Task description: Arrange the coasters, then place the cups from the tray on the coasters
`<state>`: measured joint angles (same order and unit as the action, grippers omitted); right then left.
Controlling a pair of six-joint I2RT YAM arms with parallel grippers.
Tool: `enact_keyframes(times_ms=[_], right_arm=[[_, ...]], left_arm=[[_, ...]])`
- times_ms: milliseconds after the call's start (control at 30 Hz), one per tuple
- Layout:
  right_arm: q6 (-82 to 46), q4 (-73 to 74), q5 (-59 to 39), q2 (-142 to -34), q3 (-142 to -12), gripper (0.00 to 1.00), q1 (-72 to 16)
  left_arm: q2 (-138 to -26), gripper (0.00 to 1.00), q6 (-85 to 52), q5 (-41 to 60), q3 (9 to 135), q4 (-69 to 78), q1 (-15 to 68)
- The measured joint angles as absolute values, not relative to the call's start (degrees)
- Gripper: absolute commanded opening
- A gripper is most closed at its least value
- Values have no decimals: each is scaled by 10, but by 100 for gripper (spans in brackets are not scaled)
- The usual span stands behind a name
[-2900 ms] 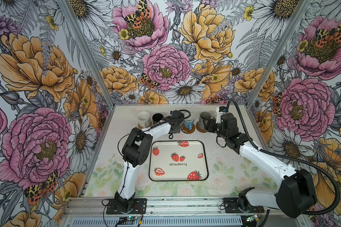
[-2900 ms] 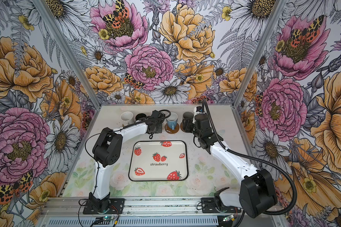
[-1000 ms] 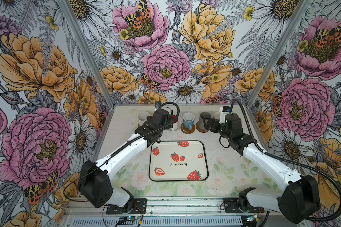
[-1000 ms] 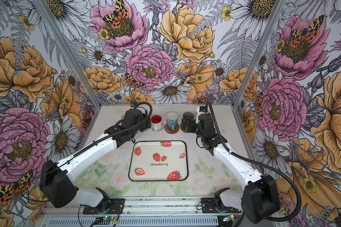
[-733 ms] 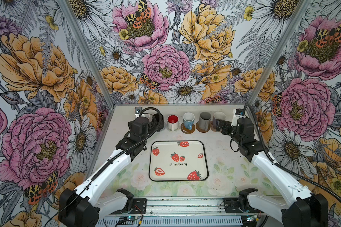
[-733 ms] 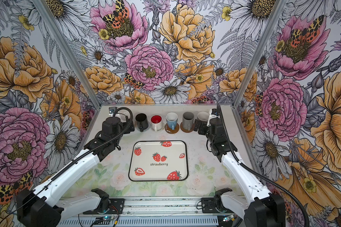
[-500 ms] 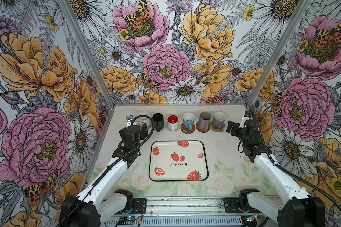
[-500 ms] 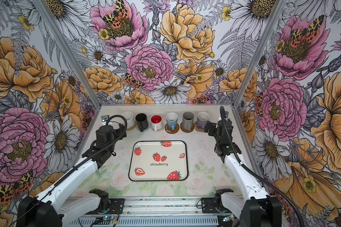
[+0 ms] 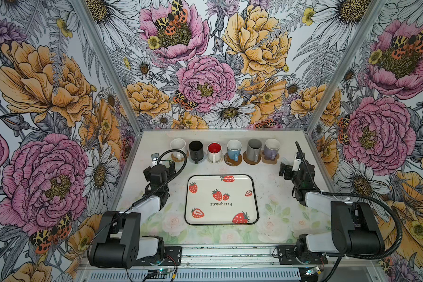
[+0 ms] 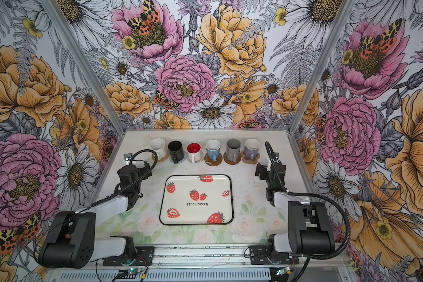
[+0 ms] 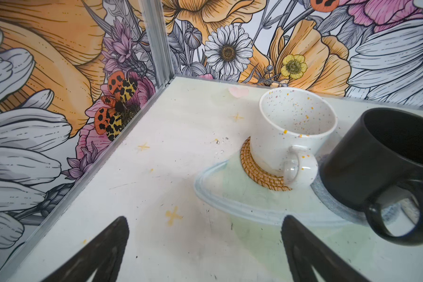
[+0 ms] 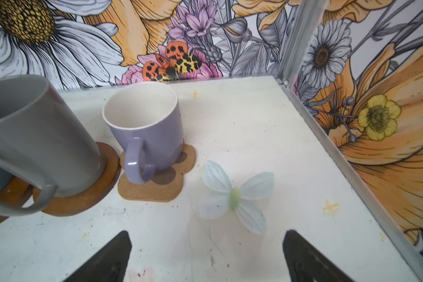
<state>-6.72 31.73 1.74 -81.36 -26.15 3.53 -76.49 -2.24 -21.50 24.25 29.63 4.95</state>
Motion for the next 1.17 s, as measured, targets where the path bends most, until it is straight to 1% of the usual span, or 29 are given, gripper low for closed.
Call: enact_keyframes(times_ms=[100, 267, 500, 667, 1167], right_arm=[[-65, 369, 5, -848, -257, 98, 38], [-63, 427, -10, -867, -234, 100, 38], [-59, 466, -21, -877, -224, 100, 38], [-59, 474, -21, -877, -224, 100, 38], [-59, 479, -20, -877, -224, 100, 37]], left_arm=[[-791, 99, -5, -204, 225, 359, 50], [-826, 99, 15, -178, 203, 456, 49], [-876, 99, 20, -134, 203, 522, 29], [-889, 99, 16, -127, 204, 524, 17], [-889, 99, 14, -127, 204, 530, 16]])
